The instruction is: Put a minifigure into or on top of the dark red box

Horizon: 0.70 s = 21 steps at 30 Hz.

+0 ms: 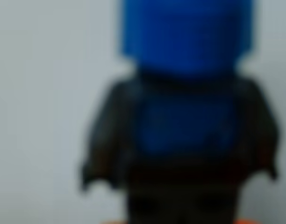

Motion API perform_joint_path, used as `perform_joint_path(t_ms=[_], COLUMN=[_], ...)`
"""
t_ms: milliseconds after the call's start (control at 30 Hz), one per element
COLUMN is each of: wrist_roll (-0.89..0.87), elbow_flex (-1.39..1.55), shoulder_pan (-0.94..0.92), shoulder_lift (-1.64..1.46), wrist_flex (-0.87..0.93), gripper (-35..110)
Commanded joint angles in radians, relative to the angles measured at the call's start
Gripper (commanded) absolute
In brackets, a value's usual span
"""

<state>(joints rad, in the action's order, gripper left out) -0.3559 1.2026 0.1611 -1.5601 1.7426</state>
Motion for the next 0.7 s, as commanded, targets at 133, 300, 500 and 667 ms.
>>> perform_joint_path(t_ms=[133, 300, 500, 667], wrist_roll=[-0.031, 0.003, 0.038, 0.055], elbow_flex=[0.367, 0.365, 0.276, -0.009], shoulder_pan=[-0.304, -0.56, -0.77, -0.887], shoulder_lift=[-0.456, -0.436, -0.181, 0.137], wrist_flex=[-0.08, -0.132, -0.268, -0.259], gripper=[0, 0, 0, 0])
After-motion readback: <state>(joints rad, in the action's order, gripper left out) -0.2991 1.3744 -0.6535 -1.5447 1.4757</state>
